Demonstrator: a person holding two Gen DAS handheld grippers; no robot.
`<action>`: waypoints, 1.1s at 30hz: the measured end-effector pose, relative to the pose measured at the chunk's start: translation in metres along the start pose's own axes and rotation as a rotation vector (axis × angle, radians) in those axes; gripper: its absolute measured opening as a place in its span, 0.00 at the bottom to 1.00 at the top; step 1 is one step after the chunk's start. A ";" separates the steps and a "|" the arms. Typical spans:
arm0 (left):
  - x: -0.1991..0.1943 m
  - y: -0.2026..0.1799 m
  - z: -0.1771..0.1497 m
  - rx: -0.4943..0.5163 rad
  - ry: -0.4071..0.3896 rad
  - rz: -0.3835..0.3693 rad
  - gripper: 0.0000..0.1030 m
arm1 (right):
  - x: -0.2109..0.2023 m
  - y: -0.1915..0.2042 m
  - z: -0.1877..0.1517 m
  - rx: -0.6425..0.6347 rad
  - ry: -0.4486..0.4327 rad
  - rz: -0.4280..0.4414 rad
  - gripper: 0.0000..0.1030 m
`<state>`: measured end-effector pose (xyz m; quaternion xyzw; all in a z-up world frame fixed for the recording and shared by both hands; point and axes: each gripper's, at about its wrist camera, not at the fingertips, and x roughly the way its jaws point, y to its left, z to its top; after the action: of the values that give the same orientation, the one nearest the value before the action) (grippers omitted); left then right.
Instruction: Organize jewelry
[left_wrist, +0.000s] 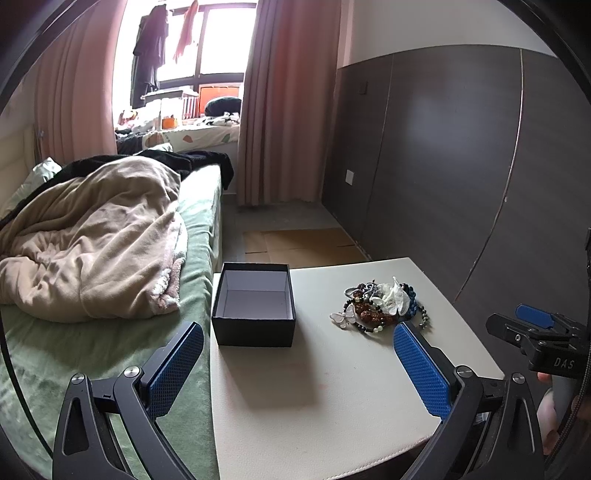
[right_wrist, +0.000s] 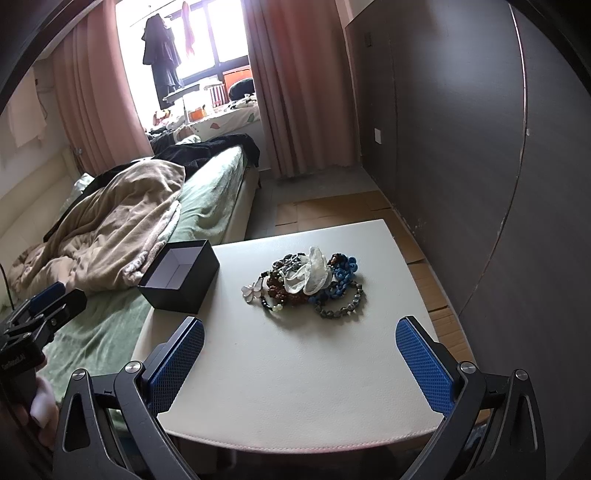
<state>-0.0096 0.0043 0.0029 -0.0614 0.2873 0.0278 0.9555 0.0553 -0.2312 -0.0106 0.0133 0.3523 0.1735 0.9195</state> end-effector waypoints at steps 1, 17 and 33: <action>0.000 0.000 0.000 0.002 0.001 0.000 1.00 | 0.000 0.000 0.000 0.000 0.000 -0.001 1.00; 0.020 -0.013 0.013 0.031 0.009 -0.025 1.00 | 0.002 -0.027 0.016 0.072 0.003 -0.015 1.00; 0.078 -0.052 0.014 0.064 0.112 -0.132 0.74 | 0.039 -0.077 0.030 0.268 0.055 0.046 1.00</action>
<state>0.0678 -0.0436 -0.0232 -0.0513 0.3364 -0.0481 0.9391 0.1256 -0.2883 -0.0246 0.1394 0.3970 0.1464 0.8953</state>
